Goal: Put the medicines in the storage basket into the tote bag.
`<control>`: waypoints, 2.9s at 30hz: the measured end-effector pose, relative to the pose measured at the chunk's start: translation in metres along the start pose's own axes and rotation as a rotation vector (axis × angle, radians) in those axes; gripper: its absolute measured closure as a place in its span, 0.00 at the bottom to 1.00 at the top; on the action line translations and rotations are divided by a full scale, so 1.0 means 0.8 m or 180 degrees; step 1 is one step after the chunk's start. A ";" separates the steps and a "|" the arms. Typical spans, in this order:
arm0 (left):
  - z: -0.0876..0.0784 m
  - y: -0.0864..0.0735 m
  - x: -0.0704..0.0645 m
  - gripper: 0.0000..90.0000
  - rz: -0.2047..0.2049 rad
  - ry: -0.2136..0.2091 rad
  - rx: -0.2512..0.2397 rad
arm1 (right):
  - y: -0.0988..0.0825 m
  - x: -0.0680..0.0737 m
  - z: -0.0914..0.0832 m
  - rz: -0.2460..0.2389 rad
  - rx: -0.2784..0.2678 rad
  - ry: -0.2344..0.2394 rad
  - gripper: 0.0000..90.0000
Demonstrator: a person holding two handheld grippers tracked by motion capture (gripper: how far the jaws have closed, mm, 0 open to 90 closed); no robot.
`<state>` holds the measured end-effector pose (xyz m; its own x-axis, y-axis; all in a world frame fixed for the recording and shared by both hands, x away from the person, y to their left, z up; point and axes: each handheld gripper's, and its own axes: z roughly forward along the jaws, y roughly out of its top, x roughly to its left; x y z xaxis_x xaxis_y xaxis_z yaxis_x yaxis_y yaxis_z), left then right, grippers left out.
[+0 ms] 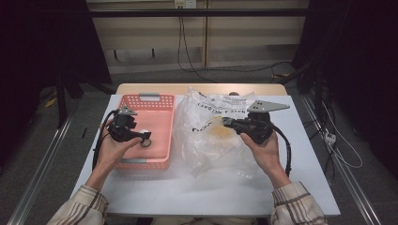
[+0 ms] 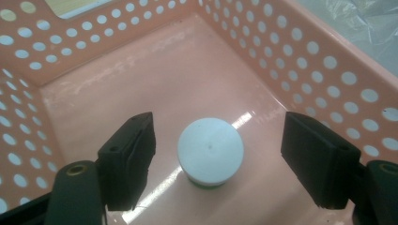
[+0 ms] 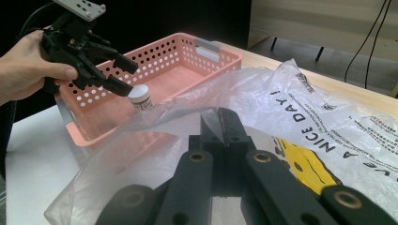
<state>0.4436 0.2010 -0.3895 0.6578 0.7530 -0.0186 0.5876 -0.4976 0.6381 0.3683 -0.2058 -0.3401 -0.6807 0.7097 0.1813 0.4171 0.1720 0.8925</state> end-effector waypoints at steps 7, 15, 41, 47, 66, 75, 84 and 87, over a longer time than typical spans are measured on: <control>0.017 0.007 0.006 0.36 0.0021 0.0018 0.0125 | 0.000 0.000 0.001 0.0000 0.0011 -0.0005 1.00; 0.034 0.007 0.008 0.46 0.0064 -0.0042 0.0480 | -0.001 -0.002 0.000 -0.0006 0.0008 -0.0012 1.00; 0.004 0.007 0.012 0.57 0.0081 -0.0081 0.0077 | -0.005 -0.006 0.005 0.0032 0.0049 -0.0023 1.00; -0.017 0.010 0.001 0.57 0.0077 -0.0138 -0.0194 | -0.003 -0.004 0.003 0.0014 0.0026 -0.0024 1.00; -0.052 0.022 -0.052 0.57 0.0227 -0.0504 -0.0614 | 0.000 -0.003 -0.001 -0.0017 -0.0031 -0.0016 1.00; -0.067 0.029 -0.089 0.57 0.0367 -0.0709 -0.0787 | -0.001 0.000 0.002 -0.0034 0.0000 -0.0009 1.00; -0.082 0.036 -0.123 0.57 0.0505 -0.0888 -0.0939 | -0.001 0.000 0.002 -0.0036 -0.0008 0.0003 1.00; -0.087 0.038 -0.133 0.57 0.0549 -0.0934 -0.0984 | -0.001 0.000 0.002 -0.0033 0.0010 0.0004 1.00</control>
<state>0.3586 0.1356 -0.3149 0.8654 0.4945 -0.0807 0.3190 -0.4195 0.8499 0.3691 -0.2047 -0.3419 -0.6858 0.7071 0.1724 0.4117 0.1815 0.8931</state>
